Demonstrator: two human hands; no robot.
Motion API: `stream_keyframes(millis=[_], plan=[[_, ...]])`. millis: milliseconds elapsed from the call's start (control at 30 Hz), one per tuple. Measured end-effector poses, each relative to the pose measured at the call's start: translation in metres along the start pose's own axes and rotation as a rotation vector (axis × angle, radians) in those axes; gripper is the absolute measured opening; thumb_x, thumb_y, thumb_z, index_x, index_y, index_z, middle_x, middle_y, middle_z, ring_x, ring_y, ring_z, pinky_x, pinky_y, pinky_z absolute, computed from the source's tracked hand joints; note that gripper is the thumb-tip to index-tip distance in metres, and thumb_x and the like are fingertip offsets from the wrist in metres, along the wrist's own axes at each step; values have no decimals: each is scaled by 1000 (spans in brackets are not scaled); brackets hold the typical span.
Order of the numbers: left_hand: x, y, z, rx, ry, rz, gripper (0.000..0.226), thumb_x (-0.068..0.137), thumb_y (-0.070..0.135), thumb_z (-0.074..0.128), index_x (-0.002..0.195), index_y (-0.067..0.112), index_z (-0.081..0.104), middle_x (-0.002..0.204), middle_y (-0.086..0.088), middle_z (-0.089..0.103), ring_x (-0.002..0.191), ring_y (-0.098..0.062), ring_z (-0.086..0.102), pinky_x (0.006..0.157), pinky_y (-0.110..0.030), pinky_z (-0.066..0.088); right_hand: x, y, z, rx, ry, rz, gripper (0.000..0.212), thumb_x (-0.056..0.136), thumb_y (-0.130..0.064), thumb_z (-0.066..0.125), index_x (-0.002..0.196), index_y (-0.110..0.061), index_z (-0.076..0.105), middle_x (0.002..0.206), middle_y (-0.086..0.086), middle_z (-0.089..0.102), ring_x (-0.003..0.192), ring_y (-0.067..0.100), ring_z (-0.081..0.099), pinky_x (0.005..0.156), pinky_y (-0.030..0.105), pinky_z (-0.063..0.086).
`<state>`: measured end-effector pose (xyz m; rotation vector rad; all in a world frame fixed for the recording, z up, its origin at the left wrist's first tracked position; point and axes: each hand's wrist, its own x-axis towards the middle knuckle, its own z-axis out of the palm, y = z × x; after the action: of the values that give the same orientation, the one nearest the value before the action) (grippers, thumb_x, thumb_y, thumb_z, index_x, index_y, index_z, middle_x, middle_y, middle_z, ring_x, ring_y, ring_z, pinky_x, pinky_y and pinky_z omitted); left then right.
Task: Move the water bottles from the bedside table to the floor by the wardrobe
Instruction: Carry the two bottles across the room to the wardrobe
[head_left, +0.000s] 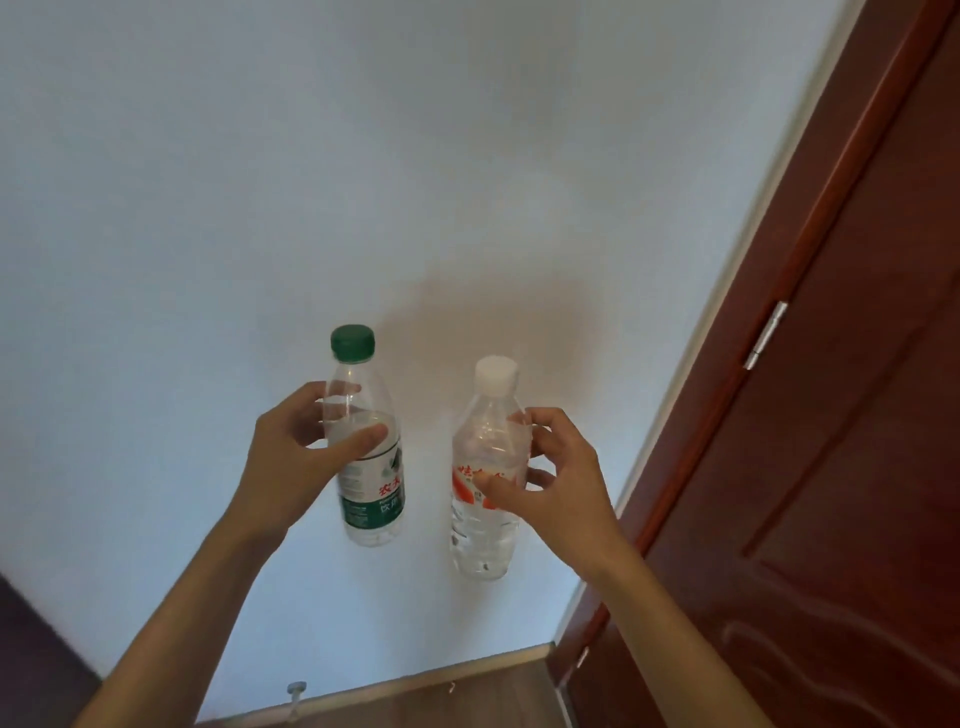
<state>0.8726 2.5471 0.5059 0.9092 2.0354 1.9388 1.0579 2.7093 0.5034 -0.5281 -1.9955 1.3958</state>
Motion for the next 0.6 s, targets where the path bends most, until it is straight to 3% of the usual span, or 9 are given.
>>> stream_keyframes(millis=[400,600], plan=[[22,-27,-115,127,364,-24,39,74,13,80,108,23,67,97,3,74,85,-8,69,72,-21,53,101,-4,136,103,-396,-155,53,70,-8,88,111,-25,58,105,-2,72,98,21,69,84,32,59],[3,-39,-162,162,583,-72,50,66,32,83,111,19,66,99,-3,74,92,-22,71,83,-41,58,126,-3,221,176,-655,-190,53,72,-7,86,110,-27,56,104,-14,71,99,12,68,82,22,57]])
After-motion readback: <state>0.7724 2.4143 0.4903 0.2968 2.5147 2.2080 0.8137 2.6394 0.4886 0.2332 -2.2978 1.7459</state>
